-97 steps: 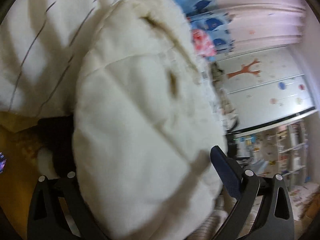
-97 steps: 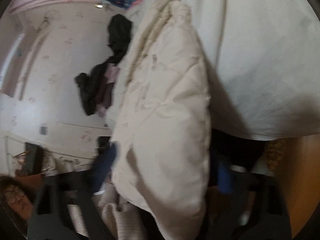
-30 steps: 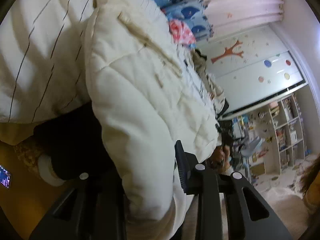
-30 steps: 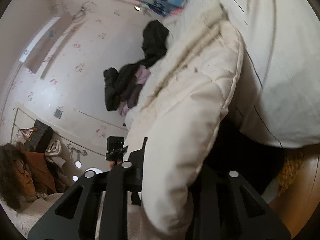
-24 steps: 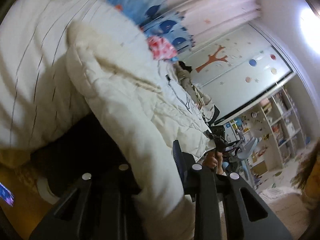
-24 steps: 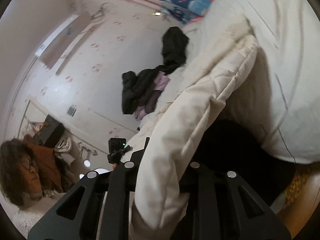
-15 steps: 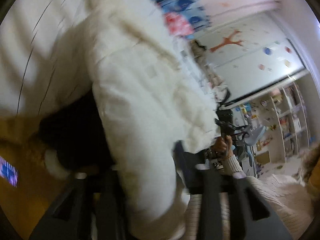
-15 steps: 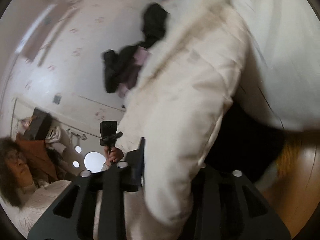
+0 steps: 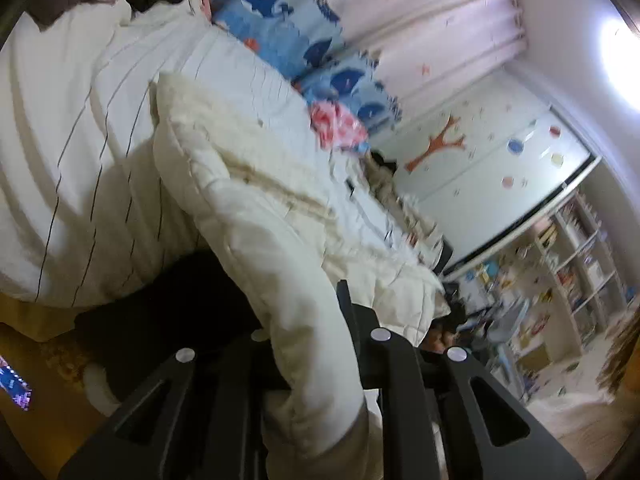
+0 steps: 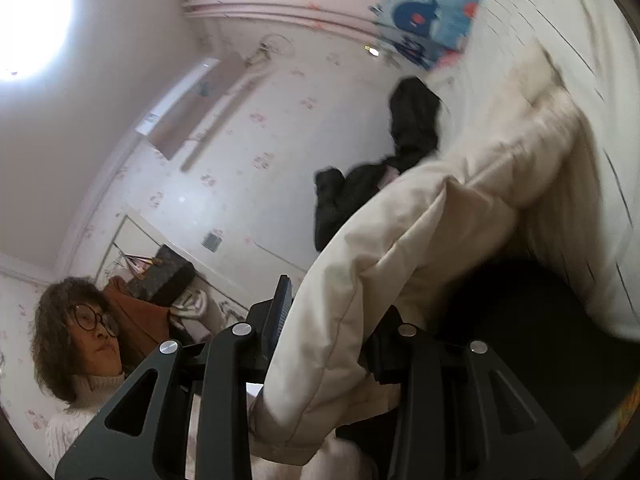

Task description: Fold large clothes

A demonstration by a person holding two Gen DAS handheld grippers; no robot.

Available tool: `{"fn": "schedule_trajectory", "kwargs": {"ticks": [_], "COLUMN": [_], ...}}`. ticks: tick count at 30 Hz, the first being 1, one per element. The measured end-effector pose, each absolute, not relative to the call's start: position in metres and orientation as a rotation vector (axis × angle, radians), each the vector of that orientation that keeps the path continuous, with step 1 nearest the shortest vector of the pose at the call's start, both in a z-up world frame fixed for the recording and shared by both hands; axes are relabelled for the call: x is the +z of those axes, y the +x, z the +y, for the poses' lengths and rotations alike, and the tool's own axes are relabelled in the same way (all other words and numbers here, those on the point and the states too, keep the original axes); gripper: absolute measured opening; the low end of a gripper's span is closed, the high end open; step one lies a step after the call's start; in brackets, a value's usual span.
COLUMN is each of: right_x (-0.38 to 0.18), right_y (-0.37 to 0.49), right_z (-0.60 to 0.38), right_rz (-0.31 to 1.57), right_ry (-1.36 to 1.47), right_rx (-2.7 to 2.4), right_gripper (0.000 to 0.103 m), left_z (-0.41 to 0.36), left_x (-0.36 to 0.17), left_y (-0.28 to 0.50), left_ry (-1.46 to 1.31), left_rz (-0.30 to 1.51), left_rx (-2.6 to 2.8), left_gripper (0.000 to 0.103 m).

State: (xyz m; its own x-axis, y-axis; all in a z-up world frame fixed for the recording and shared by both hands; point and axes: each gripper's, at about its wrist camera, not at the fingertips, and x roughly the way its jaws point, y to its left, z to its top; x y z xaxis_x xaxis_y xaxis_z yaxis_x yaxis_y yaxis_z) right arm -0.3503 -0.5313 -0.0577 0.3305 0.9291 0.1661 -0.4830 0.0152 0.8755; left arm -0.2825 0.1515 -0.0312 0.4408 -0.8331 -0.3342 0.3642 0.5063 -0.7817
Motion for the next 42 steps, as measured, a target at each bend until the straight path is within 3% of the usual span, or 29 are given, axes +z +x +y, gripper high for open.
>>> {"fn": "schedule_trajectory", "kwargs": {"ticks": [8,18,42], "right_x": [-0.026,0.014,0.033], "right_y": [-0.301,-0.257,-0.162], "right_z": [-0.545,-0.527,-0.52], "right_rz": [0.401,0.408,0.413], "right_ry": [1.075,1.04,1.061], "right_rx": [1.158,1.128,1.002], "right_gripper": [0.032,0.032,0.032], "left_z": [0.179,0.188,0.197], "left_x": [-0.012,0.005,0.006], "left_y": [-0.252,-0.224,-0.149], "left_ry": [-0.827,-0.787,-0.866], "left_rz": [0.694,0.707,0.672], "left_rx": [-0.778,-0.727,-0.664], "left_gripper": [0.015,0.015,0.015]}}
